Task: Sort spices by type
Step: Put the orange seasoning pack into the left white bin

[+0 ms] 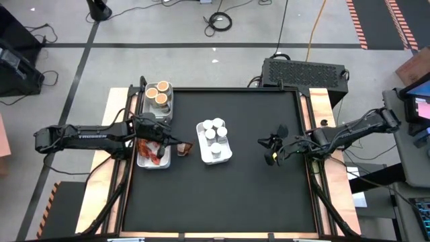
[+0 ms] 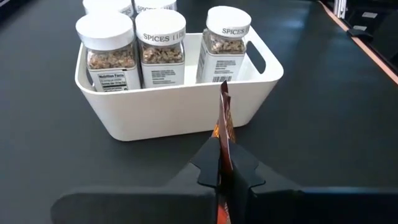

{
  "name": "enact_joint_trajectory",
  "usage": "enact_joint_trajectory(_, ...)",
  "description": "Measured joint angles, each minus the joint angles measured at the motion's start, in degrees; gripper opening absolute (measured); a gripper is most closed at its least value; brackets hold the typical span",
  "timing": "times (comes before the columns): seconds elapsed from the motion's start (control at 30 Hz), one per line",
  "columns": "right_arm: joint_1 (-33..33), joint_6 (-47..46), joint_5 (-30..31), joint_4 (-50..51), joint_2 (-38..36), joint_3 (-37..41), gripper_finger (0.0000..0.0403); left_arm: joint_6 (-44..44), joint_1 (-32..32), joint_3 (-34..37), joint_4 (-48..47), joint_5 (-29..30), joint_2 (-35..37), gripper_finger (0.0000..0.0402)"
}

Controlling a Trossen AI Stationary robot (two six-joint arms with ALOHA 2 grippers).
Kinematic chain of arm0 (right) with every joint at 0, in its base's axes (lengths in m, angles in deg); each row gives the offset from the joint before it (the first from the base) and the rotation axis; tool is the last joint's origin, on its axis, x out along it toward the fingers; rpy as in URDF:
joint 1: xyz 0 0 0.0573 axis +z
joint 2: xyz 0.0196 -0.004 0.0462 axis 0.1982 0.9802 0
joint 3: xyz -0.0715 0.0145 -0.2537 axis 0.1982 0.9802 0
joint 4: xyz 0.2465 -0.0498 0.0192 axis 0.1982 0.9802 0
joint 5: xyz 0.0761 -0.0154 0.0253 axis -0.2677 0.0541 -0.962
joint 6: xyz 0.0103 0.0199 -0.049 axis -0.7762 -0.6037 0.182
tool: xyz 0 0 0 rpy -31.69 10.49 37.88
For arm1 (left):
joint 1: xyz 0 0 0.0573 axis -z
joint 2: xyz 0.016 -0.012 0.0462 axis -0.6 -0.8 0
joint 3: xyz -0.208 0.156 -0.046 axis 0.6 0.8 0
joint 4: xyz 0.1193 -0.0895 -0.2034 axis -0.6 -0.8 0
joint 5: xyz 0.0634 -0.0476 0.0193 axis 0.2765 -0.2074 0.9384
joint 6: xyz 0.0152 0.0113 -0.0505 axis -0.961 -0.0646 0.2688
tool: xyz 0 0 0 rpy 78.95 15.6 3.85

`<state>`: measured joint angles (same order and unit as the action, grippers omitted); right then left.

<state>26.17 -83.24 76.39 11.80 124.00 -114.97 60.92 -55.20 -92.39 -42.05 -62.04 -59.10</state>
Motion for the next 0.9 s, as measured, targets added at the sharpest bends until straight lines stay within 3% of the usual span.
enact_joint_trajectory(0.53, -0.01, 0.25, -0.03, 0.14, 0.0, 0.0, 0.0, 0.19, 0.0, -2.97, -0.67, -0.77, 0.11, 0.0111)
enact_joint_trajectory(0.77, 0.0, 1.08, -1.49, 0.42, 0.0, 0.0, 0.0, -0.15, 0.0, -11.49, -13.09, -0.68, 0.11, 0.013)
enact_joint_trajectory(0.9, -0.01, 1.34, -1.5, 0.42, 0.0, 0.0, 0.0, 1.04, 0.0, -19.56, -24.79, -0.62, -0.01, 0.013)
